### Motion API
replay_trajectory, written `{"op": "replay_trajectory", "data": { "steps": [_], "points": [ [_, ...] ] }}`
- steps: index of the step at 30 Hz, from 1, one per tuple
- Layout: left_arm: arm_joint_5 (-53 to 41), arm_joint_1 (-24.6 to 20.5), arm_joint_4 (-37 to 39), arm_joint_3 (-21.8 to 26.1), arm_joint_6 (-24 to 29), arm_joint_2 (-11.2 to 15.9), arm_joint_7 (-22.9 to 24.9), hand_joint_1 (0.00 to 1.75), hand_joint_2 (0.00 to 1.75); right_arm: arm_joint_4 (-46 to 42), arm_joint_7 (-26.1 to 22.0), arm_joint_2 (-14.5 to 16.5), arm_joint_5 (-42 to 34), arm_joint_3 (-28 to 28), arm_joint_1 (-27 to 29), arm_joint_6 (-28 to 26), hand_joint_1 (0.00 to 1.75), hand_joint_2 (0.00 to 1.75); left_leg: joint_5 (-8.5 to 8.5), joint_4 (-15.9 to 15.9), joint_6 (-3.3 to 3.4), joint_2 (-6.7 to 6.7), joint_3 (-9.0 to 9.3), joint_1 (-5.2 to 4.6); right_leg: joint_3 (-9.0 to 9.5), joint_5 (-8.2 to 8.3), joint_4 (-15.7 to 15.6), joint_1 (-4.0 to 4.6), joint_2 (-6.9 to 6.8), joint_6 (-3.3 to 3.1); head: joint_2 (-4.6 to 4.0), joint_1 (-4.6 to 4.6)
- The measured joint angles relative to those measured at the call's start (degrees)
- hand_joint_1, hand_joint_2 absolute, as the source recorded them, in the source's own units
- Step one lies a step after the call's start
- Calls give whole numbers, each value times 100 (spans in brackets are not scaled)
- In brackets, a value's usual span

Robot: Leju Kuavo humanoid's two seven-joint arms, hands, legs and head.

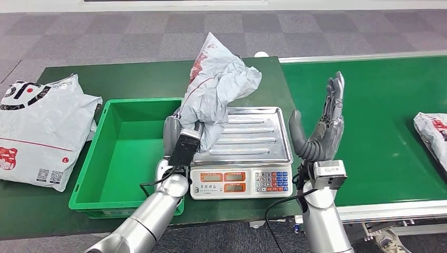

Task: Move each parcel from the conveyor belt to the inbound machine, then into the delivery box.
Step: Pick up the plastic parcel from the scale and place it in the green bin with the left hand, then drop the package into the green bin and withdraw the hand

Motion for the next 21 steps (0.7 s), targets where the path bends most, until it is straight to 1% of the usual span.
{"op": "replay_trajectory", "data": {
  "steps": [6,8,10,12,16,18,19,20,21],
  "points": [
    [-56,20,-67,62,15,27,-21,175,175,0,0,0,1,0,0,-7,0,175,0,0,0,-2,-2,-1,-1,0,-1,0,-2,0,-1,0],
    [-434,79,-157,207,48,28,-162,175,175,0,0,0,1,0,5,-49,0,175,0,0,0,0,-2,0,-2,0,0,0,0,0,0,0],
    [-1116,203,-407,605,71,26,-425,175,175,0,-1,-4,-6,0,31,-131,0,175,0,0,0,5,-1,0,-5,0,0,1,5,0,1,0],
    [-1734,349,-797,1162,78,33,-600,175,175,-2,-2,-21,-17,0,91,-211,0,175,-1,-1,-2,13,0,1,-7,0,1,1,16,0,0,-1],
    [-2928,695,-1624,2272,105,88,-568,175,175,-5,54,-85,42,-28,198,-203,0,175,-4,-2,-6,28,2,4,-14,-2,2,4,30,-3,1,-2],
    [-3654,913,-1958,2724,115,121,-351,175,175,-4,189,-128,174,-70,222,-66,0,175,-4,-2,-6,28,2,5,-14,-3,2,4,30,-5,0,-1],
    [-4054,1023,-2083,2872,106,152,-73,175,175,-4,269,-153,264,-101,235,21,0,175,-4,-2,-6,28,2,5,-13,-4,2,4,29,-6,0,-1],
    [-4459,1130,-2183,2973,82,201,305,175,175,-4,336,-178,351,-134,251,102,0,175,-4,-2,-6,27,2,4,-13,-4,2,4,29,-6,0,-1],
    [-4865,1235,-2253,3018,26,281,800,175,175,-4,388,-204,439,-179,270,180,0,175,-4,-2,-6,28,2,4,-13,-4,2,4,29,-6,0,-1]
  ]
}}
